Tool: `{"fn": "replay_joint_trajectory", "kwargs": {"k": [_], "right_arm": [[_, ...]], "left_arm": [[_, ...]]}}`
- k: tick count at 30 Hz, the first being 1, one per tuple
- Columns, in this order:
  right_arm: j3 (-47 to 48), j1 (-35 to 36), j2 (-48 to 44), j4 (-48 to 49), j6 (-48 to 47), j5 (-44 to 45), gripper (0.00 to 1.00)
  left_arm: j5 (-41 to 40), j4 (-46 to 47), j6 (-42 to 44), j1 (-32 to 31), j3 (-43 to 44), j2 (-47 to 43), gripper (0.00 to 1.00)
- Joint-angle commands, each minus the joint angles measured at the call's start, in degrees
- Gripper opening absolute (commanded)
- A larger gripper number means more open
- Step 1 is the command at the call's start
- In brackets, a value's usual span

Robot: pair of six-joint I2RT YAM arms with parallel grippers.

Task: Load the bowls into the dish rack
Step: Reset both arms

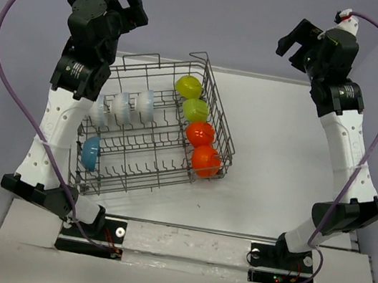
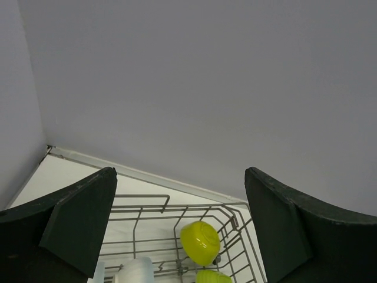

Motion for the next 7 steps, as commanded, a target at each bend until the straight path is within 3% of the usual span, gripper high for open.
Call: {"fn": "replay_joint_trajectory", "kwargs": {"k": [1, 7], "right_arm": [[-1.03, 0.19, -2.86, 2.22, -0.75, -0.48, 1.0], [-3.92, 0.19, -4.26, 4.5, -0.39, 0.05, 1.0]], "left_arm": [[0.68, 2.41, 0.05, 0.3, 0.84, -1.25, 0.99], [3.05, 2.94, -0.39, 0.39, 0.84, -0.46, 0.99]]}}
